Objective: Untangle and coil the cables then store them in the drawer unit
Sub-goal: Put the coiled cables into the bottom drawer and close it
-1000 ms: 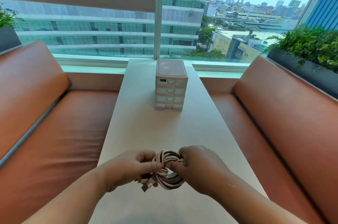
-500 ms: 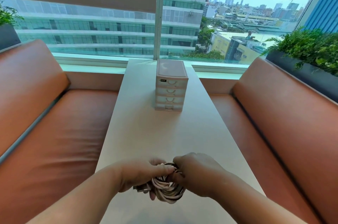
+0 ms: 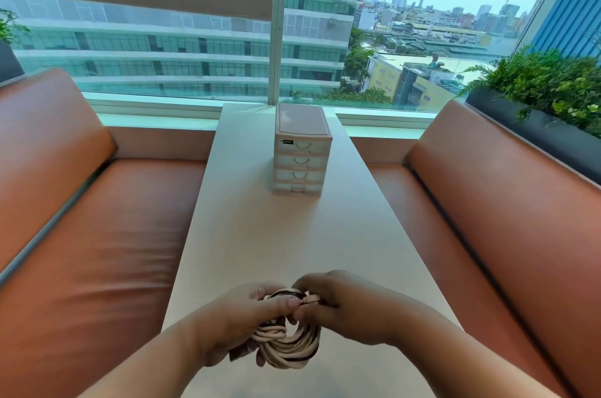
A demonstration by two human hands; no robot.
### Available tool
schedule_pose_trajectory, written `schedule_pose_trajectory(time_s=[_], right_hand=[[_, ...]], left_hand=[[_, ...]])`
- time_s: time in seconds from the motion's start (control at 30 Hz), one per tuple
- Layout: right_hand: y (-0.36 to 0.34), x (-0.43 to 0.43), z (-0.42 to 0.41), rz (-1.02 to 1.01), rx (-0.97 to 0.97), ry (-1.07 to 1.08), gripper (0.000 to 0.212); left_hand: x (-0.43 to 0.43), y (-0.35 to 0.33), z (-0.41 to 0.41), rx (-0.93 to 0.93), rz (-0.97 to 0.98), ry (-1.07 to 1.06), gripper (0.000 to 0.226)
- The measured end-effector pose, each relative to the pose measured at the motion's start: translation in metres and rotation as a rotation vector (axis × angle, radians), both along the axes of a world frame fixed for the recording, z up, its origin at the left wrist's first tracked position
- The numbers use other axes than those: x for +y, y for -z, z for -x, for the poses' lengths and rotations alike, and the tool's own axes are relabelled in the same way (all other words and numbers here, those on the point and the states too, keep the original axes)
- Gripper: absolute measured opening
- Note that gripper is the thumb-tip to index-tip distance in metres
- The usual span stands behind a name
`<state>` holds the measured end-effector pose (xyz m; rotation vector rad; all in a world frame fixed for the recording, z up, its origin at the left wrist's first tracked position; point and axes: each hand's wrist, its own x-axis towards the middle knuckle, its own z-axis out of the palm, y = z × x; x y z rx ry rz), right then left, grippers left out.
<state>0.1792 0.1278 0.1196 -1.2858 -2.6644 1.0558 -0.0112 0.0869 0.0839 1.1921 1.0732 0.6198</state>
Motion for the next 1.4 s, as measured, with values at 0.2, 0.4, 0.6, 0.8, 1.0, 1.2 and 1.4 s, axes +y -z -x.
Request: schedule_pose_trajectory(time_s=[0.2,0.4,0.6,0.8,1.0,1.2,1.4], right_hand=[[-0.002,0.002,-0.005,0.212,0.095,0.065,0.016],[-0.012,0.016,-0.006,0.218,0.133,0.114,0.021],[-0.011,0.019,0.015,-0.135,-0.031,0.045,0.037],[-0.009,0.024,0.02,-0.236,0.057,0.1,0.025],[0.006,0.043,0.005,0.04,0.372,0.422,0.021],[0.025,0.057,-0.001,0.487,0.244,0.468,0.031],[0.052,0.095,0.001,0.008,0.147,0.336,0.018]], left_hand=[[0.002,-0.003,0.004,0.002,0.039,0.139,0.033],[0.013,-0.019,0.002,0.088,-0.006,0.213,0.035],[0.014,-0.019,-0.008,0.248,-0.059,0.328,0.034],[0.014,-0.008,-0.023,0.352,-0.139,0.137,0.018],[0.027,0.013,-0.026,0.15,-0.129,-0.152,0.032],[0.056,0.031,-0.034,0.086,-0.207,-0.555,0.03],[0.086,0.04,-0.052,0.161,-0.211,-0.577,0.04]])
